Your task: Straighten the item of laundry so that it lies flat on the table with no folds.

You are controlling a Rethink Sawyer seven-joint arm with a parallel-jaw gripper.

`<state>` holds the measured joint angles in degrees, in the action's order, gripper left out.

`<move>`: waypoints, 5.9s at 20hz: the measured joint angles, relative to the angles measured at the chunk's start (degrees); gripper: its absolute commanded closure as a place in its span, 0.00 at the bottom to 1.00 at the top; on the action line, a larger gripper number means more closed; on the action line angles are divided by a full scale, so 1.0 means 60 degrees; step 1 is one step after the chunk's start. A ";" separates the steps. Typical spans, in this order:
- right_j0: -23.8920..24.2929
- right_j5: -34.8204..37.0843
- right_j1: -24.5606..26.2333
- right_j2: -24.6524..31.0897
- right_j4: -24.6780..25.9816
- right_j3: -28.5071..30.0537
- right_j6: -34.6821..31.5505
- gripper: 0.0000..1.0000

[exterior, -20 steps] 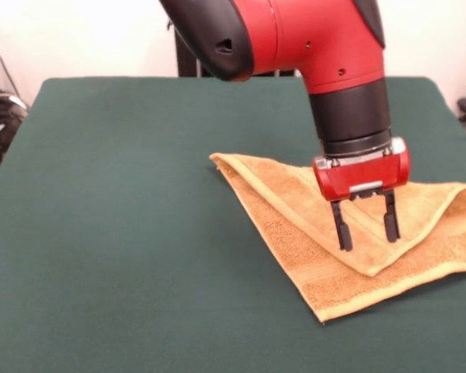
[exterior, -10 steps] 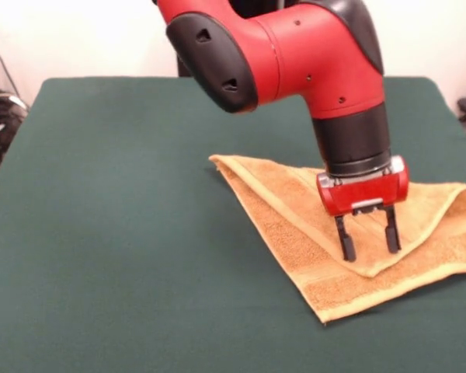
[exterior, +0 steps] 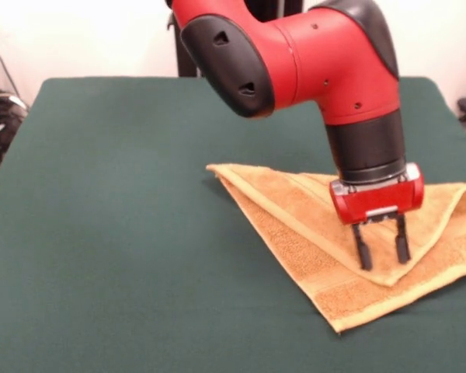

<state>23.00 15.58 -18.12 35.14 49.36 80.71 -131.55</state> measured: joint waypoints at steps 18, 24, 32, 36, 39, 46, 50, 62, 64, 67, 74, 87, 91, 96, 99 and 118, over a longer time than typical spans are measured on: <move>-0.0150 0.0250 0.0142 -0.0018 -0.0051 -0.0342 0.0000 1.00; -0.0467 0.0238 0.0051 -0.0262 -0.0038 -0.0447 0.0000 0.00; -0.1360 0.0248 -0.0125 -0.0915 0.0093 -0.0761 0.0000 0.00; -0.1605 0.0250 -0.0152 -0.1164 0.0105 -0.0866 0.0000 0.00; -0.1677 0.0248 -0.0150 -0.1244 0.0103 -0.0917 0.0000 0.00; -0.1693 0.0314 -0.0145 -0.1386 0.0090 -0.1004 0.0000 1.00; -0.1690 0.0389 -0.0136 -0.1486 0.0087 -0.1133 0.0000 1.00; -0.1714 0.0387 -0.0129 -0.1512 0.0069 -0.1151 0.0000 1.00; -0.1718 0.0389 -0.0140 -0.1514 0.0073 -0.1144 0.0000 1.00; -0.1669 0.0381 -0.0295 -0.1515 0.0081 -0.0922 0.0000 1.00; -0.1037 0.0374 -0.1324 -0.1391 -0.0166 0.0441 0.0000 1.00; 0.0088 0.3359 -0.2032 -0.1046 -0.2166 0.1468 0.0000 1.00; 0.0085 0.3859 -0.1607 -0.0928 -0.2344 0.1424 0.0000 1.00; -0.0024 0.3969 -0.1071 -0.0859 -0.2623 0.1420 0.0000 1.00; -0.0125 0.4012 -0.0954 -0.0859 -0.2761 0.1421 0.0000 1.00; -0.1217 0.6126 -0.1848 -0.0860 -0.4453 0.1814 0.0000 1.00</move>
<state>15.69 52.33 -29.21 29.98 22.64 91.60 -131.55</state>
